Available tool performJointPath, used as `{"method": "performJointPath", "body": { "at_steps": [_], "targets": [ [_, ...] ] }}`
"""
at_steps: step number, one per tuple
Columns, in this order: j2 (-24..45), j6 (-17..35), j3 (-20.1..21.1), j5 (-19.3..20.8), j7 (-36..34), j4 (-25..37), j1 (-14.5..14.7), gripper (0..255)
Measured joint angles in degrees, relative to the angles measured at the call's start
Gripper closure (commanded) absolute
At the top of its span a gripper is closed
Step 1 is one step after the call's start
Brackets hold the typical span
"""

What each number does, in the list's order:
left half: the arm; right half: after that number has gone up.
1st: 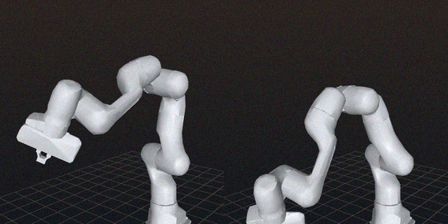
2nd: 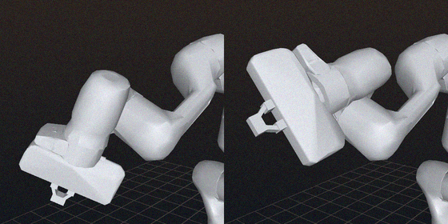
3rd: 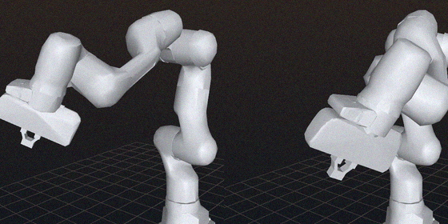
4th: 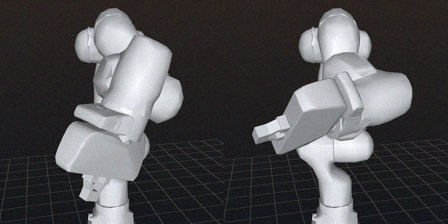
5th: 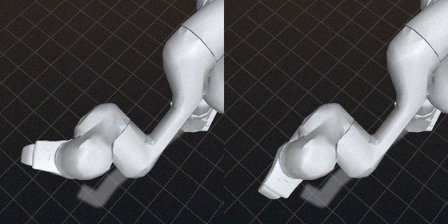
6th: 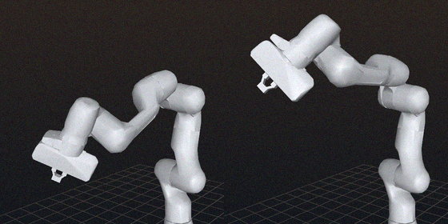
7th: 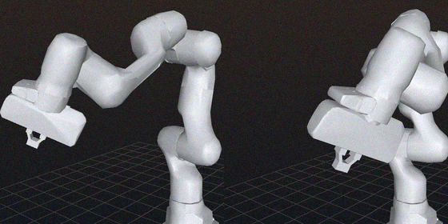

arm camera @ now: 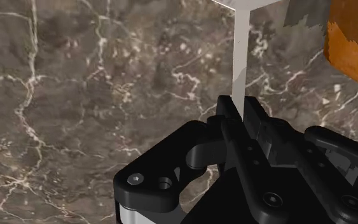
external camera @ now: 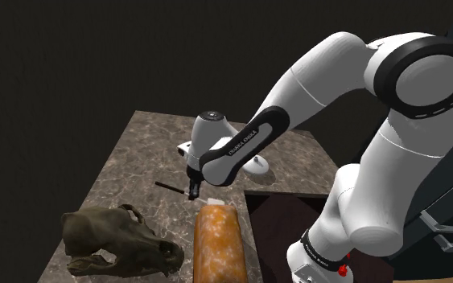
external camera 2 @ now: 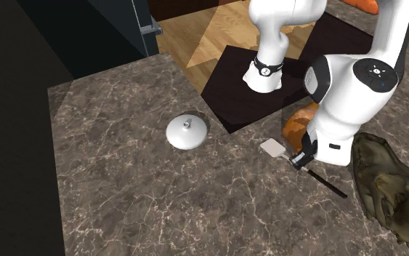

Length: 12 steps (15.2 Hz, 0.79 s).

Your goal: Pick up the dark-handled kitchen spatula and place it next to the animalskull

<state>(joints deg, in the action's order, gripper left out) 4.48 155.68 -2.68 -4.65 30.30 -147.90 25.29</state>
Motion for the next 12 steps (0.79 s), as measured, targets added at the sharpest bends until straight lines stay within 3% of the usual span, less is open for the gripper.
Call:
{"method": "performJointPath", "body": {
  "at_steps": [7, 12],
  "targets": [
    [5.74, 5.42, 0.66, -1.64, 1.17, 0.31, -0.15, 255],
    [6.49, 6.01, 0.73, -1.87, 1.49, 0.48, -0.31, 255]
  ]
}}
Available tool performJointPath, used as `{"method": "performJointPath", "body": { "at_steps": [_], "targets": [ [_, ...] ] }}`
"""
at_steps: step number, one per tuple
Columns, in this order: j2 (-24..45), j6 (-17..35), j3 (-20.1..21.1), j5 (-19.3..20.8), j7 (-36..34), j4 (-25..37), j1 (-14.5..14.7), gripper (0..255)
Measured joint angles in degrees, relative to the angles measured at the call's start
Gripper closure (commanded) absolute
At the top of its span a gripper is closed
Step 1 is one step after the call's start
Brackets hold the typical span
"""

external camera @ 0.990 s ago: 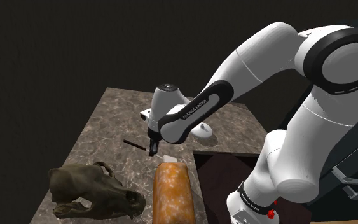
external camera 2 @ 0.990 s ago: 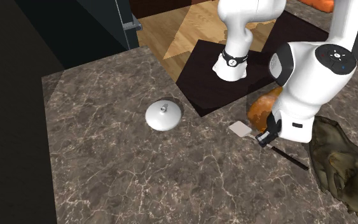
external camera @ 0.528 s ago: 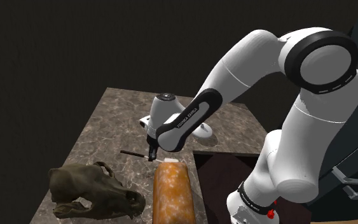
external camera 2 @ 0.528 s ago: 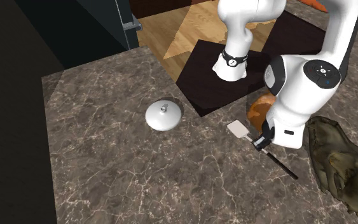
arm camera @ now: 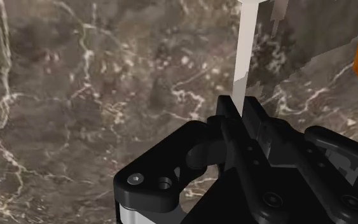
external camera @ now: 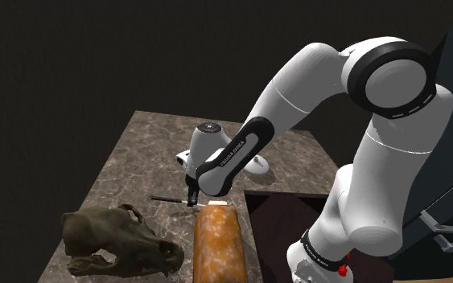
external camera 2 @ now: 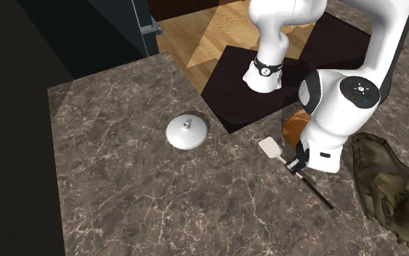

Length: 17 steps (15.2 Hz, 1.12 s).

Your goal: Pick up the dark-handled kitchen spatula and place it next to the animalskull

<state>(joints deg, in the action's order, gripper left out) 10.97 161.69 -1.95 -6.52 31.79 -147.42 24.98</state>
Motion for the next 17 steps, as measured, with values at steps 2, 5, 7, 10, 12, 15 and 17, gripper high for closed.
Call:
{"method": "performJointPath", "body": {
  "at_steps": [2, 5, 7, 10, 12, 15, 17],
  "targets": [
    [0.01, 0.01, 0.0, -0.01, 0.01, 0.0, 0.0, 0],
    [0.01, 0.01, 0.0, -0.01, 0.01, 0.0, 0.0, 0],
    [0.01, 0.01, 0.0, -0.01, 0.01, 0.0, 0.0, 0],
    [-2.8, -2.03, -0.38, 0.69, -0.5, -0.72, 0.17, 0],
    [-6.47, -5.86, -0.87, 1.79, -1.19, -0.5, 0.23, 0],
    [-8.23, -7.4, -0.93, 2.25, -1.67, -0.76, 0.3, 0],
    [-8.41, -7.57, -0.94, 2.29, -1.7, -0.79, 0.3, 0]
  ]
}}
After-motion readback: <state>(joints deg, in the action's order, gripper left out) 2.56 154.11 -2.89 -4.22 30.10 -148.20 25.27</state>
